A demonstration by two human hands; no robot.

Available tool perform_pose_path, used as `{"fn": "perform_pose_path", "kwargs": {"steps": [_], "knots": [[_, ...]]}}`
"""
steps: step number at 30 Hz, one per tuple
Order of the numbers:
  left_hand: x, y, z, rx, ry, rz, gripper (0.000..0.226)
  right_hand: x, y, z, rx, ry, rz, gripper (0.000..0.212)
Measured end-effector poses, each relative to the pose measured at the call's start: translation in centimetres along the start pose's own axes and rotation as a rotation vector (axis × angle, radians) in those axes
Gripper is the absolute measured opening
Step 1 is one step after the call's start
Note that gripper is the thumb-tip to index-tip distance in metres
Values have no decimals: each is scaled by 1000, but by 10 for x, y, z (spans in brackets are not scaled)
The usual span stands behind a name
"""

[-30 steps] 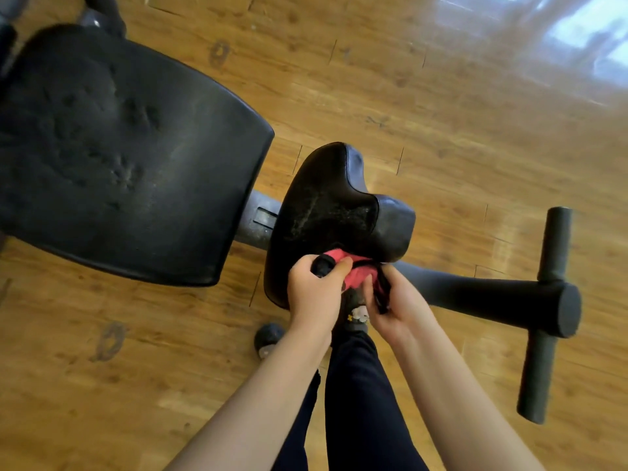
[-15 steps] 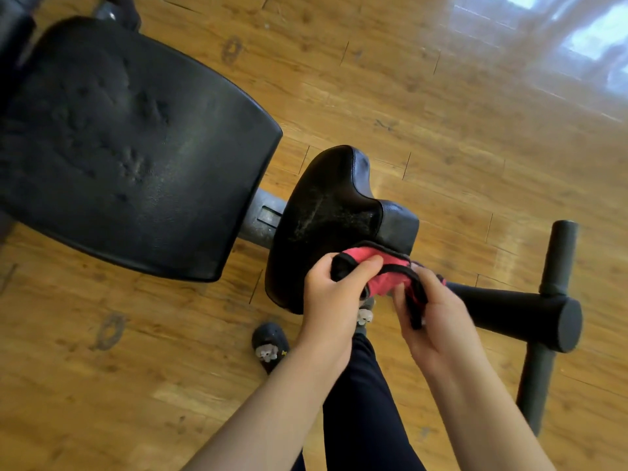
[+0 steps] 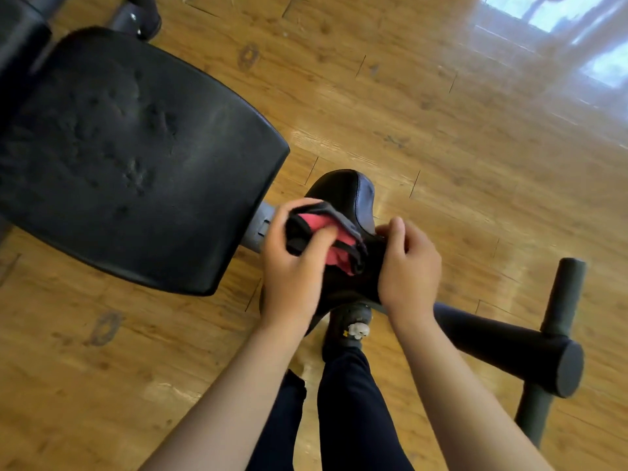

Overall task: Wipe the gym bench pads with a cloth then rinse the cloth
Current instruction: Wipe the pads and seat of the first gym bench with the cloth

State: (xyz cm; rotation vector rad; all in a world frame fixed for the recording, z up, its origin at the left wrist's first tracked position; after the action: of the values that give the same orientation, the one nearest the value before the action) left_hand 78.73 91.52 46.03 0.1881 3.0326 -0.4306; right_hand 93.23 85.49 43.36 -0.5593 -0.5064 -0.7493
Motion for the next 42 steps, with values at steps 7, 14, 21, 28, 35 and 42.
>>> {"fn": "perform_pose_path", "kwargs": {"steps": [7,14,21,28,35,42], "knots": [[-59,10,22,-364,434,265,23,3,-1,-6,-1,157,-7,34],[-54,36,36,-329,524,333,28,0,2,-10,6,133,7,39],[-47,-10,20,-270,436,256,25,0,4,-8,-6,53,30,33],[-32,31,48,-293,665,292,33,1,4,-7,-9,55,40,31],[-40,-17,35,-489,626,370,21,2,5,-6,4,23,18,30],[-28,26,52,-312,598,323,24,2,4,-7,24,21,17,31]]}}
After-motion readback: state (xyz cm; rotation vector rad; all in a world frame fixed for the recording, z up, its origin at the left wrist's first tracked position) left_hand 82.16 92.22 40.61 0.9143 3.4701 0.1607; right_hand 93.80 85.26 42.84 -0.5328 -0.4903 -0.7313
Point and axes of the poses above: each hand's wrist, its own y-axis towards the middle knuckle, its own x-axis out of the back of the hand, z = x × y, the point moved 5 cm from there along y, towards the middle knuckle, and after that the axes turned 5 degrees about -x, right-handed, at the moved point
